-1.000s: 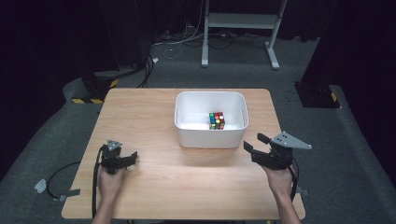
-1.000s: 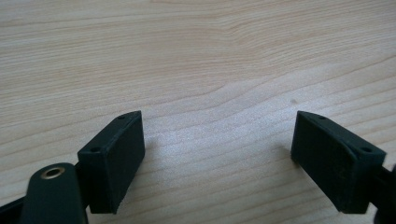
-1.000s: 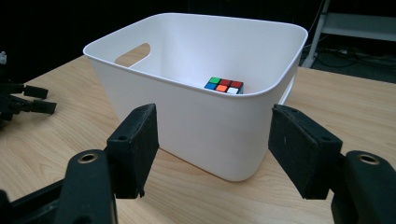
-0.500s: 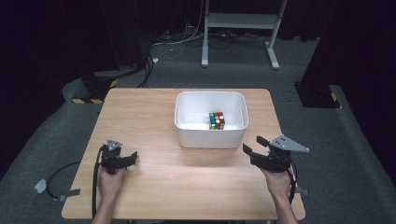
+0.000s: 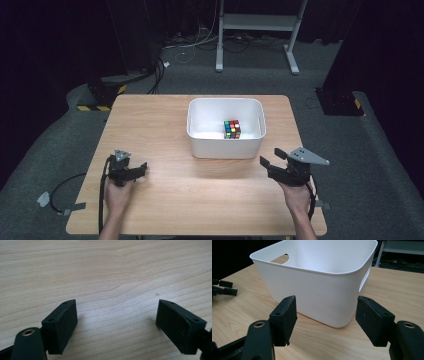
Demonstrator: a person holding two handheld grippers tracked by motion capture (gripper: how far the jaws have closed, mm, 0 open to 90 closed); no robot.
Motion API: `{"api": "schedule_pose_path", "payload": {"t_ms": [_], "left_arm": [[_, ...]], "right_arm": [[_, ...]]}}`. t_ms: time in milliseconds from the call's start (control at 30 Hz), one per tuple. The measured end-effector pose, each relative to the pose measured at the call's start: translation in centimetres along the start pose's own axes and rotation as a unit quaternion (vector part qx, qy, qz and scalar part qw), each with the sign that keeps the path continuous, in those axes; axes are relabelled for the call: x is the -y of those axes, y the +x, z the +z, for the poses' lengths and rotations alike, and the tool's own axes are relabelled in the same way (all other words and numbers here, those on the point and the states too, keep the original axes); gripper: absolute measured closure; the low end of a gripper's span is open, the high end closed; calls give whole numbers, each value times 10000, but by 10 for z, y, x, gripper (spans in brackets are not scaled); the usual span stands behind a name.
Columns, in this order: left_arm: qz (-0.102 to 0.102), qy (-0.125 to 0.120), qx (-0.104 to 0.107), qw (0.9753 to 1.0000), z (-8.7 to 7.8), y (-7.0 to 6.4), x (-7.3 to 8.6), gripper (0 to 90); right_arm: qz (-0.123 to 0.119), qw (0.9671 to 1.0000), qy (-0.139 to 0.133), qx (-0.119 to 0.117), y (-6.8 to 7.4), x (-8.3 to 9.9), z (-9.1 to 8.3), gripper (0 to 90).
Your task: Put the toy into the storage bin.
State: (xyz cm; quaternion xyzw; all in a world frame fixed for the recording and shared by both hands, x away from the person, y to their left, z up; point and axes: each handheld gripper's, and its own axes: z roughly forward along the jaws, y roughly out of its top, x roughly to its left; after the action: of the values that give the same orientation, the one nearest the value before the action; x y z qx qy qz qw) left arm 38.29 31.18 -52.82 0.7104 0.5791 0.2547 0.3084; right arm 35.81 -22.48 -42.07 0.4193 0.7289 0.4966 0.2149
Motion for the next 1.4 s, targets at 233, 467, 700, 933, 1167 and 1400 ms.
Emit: {"api": "schedule_pose_path", "payload": {"t_ms": [233,467,700,933,1167,1400], "left_arm": [[-1,3,-2,10000,0,0,0,176],[-1,2,0,10000,0,0,0,176],[-1,0,0,10000,0,0,0,176],[-1,0,0,10000,0,0,0,176],[-1,2,-1,10000,0,0,0,176],[0,1,-2,10000,0,0,0,176]], "right_arm": [[28,10000,29,34,-1,4,0,334],[67,9999,78,50,-2,9,3,334],[77,9998,144,122,-5,13,7,334],[101,9996,190,193,-8,16,10,334],[107,9993,260,258,-10,20,13,335],[117,9987,375,326,-13,24,19,336]]}}
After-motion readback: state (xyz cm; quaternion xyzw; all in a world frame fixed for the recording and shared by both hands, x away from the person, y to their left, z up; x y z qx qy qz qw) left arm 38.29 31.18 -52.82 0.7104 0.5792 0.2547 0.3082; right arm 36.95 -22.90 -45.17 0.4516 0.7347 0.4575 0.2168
